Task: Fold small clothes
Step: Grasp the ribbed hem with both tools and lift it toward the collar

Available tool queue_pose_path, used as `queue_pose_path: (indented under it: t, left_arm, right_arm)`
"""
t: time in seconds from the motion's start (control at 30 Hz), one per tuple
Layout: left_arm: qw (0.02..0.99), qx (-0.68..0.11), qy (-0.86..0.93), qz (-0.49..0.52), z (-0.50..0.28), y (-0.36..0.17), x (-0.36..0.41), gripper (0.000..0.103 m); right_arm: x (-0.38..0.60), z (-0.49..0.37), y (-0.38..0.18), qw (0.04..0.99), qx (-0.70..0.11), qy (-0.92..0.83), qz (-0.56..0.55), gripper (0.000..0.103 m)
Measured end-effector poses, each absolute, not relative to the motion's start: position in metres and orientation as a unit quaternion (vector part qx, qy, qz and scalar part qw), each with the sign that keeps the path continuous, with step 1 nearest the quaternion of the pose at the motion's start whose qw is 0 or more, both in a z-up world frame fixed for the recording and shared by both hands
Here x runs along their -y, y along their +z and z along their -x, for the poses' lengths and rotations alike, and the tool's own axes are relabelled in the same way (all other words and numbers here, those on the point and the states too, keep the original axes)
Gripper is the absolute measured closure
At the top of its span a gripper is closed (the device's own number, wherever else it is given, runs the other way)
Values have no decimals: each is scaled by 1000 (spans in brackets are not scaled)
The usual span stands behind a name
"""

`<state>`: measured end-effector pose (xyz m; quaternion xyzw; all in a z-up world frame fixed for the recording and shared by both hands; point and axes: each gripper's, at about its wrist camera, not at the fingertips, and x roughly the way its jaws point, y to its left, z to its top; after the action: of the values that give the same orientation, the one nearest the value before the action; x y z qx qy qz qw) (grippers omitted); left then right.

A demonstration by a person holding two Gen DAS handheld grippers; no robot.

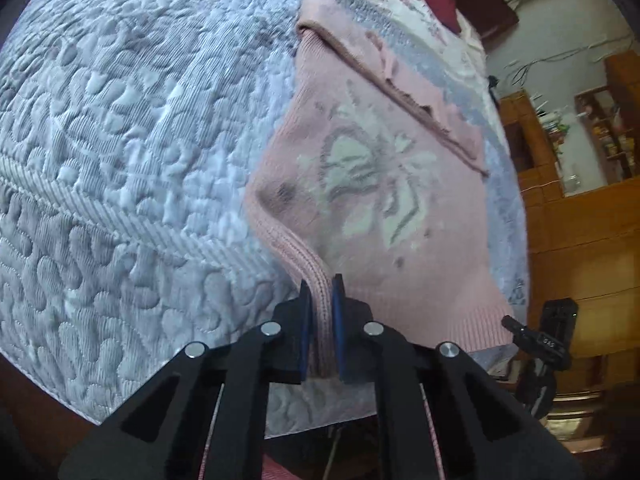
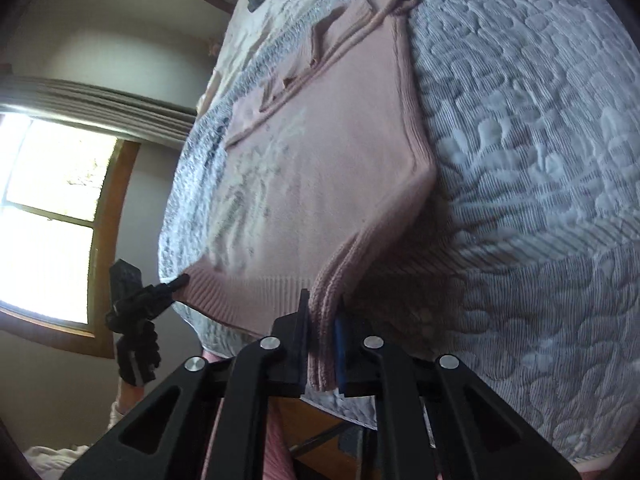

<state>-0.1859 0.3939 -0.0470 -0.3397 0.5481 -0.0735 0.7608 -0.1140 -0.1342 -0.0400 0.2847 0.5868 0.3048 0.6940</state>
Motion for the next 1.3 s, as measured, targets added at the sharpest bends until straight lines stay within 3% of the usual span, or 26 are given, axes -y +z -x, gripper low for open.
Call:
queue_pose_path:
  t: [0.2,0.7,0.9,1.0,1.07,1.1,1.13,1.23,1.3]
  left_arm:
    - [775,-513,-64,363,136,-35,-404,95]
    - [749,-531,-26,394,59,-86,-443,95]
    - [737,-533,-45,412,51,-85,-451,90]
    - [732,-526,-55,430,54,-79,-458,85]
    - [732,-515,-51,443,59,-75,-464,75]
    - [739,-505,-37,444,62,-70,-469,61]
    - [746,-492,-25,449,66,-66,-476,56]
    - [762,-468,-15,447,71,-52,-487,56]
    - [783,-478,-15,399,66,-43,-480,53]
  right_arm:
    - [144,54,-22,703,-568,287,-318,93]
    - [133,-50,-77,662,-613,246,-354,93]
    - [145,-57,-85,649,-618,243,-370,85]
    - [163,-56,-74,676,-604,223,-357,60]
    - [171,-55,-63,696,-593,217,-341,58]
    - [172,-55,-57,702,-590,220,-332,58]
    - [171,-54,-51,710,-588,223,-317,58]
    - [152,-52,-32,737,-584,241,-240,57]
    - [129,-52,-22,752,-581,258,-174,52]
